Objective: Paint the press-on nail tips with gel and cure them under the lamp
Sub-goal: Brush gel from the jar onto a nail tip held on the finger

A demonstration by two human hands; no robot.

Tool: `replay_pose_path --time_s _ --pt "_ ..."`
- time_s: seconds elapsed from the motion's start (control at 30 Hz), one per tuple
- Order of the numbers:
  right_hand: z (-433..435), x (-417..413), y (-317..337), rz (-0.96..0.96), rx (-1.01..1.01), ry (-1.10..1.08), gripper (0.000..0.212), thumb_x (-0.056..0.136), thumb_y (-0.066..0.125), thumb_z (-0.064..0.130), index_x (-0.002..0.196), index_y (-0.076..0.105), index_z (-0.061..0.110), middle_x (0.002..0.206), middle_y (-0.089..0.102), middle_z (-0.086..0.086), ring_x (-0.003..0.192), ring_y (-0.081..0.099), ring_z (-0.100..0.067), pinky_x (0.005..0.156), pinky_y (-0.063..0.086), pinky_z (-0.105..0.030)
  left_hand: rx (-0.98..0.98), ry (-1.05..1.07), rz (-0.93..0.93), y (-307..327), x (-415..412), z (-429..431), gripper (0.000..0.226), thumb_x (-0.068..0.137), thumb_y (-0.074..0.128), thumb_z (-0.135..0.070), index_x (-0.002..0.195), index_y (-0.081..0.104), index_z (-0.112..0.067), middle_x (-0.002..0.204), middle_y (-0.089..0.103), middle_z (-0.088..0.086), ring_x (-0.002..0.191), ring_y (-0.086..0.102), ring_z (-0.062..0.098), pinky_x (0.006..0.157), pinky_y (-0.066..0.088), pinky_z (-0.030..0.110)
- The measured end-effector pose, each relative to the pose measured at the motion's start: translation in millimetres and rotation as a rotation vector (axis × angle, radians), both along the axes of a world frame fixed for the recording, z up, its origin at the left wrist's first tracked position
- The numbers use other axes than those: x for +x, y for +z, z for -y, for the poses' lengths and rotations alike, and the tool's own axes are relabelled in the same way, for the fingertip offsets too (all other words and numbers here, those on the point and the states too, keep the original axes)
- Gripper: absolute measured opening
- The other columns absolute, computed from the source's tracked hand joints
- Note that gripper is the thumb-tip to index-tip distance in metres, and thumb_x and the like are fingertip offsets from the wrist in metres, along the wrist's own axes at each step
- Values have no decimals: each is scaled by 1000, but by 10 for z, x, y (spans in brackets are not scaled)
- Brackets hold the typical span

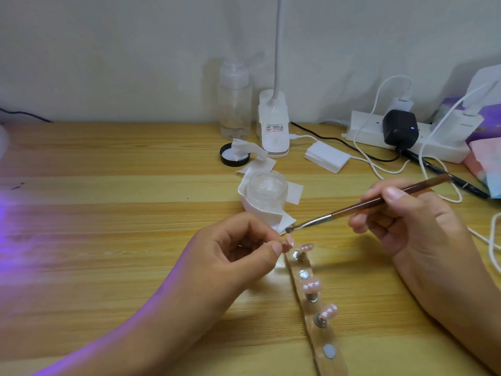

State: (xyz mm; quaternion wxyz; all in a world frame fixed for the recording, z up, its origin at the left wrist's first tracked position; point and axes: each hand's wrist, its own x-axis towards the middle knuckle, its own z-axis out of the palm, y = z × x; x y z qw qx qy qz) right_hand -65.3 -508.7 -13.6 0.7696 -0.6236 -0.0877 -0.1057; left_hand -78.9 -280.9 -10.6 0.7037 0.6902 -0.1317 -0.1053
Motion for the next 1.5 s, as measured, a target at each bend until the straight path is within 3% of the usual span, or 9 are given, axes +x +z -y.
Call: replay_pose_path --time_s 0.17,0.4,0.53,0.6,0.73,0.97,1.2,1.37,1.5 --pt "3 -7 22 4 69 26 37 91 42 14 72 73 23 62 66 1 59 64 -12 62 53 -19 -7 4 -6 -6 -1 -4 24 66 65 -41 75 69 -19 80 73 -10 67 57 -3 59 43 9" --pt "-2 12 -6 -30 4 7 30 87 48 19 72 74 24 62 67 -5 61 66 -15 62 55 -21 0 7 -7 -1 3 -6 16 70 68 -35 75 69 -20 79 72 -13 66 59 -5 59 44 9" --pt "35 12 -5 -27 55 -7 31 90 46 18 75 74 21 64 67 -3 64 66 -15 65 54 -21 16 36 20 -10 -7 1 12 71 73 -39 79 74 -29 80 65 -8 66 51 3 64 46 16" --pt "49 9 15 -24 102 13 36 90 42 16 74 74 22 63 66 3 65 66 -13 67 54 -20 26 56 53 -8 -7 11 8 75 71 -33 81 76 -34 92 66 -1 75 55 3 70 45 10" --pt "48 13 43 -50 137 31 39 85 38 16 69 73 22 65 66 1 64 66 -11 65 54 -19 -1 37 14 4 -17 10 16 76 69 -32 89 78 -34 89 74 -10 76 61 -2 71 45 7" --pt "12 -15 29 -18 61 93 38 85 39 12 71 72 23 65 66 -3 63 67 -15 65 55 -21 -29 70 -8 26 -8 13 8 76 78 -29 83 76 -33 93 76 -9 80 65 -4 71 48 8" --pt "52 34 2 -9 52 -12 39 89 40 13 73 74 24 67 70 0 68 70 -14 68 56 -21 -71 79 -19 35 -6 16 19 65 69 -35 82 77 -33 83 75 -8 75 65 -2 68 48 10" --pt "19 10 22 41 76 105 28 84 48 16 76 73 24 68 69 -1 67 69 -15 68 56 -22 -62 71 -15 19 3 7 11 73 81 -29 82 76 -32 80 73 -7 72 63 0 68 48 10" --pt "33 20 -12 35 12 80 32 88 45 14 78 74 25 70 71 -2 71 70 -16 70 56 -22 -68 74 -11 -6 12 0 10 74 70 -26 81 75 -31 83 74 -5 75 65 1 69 49 11"
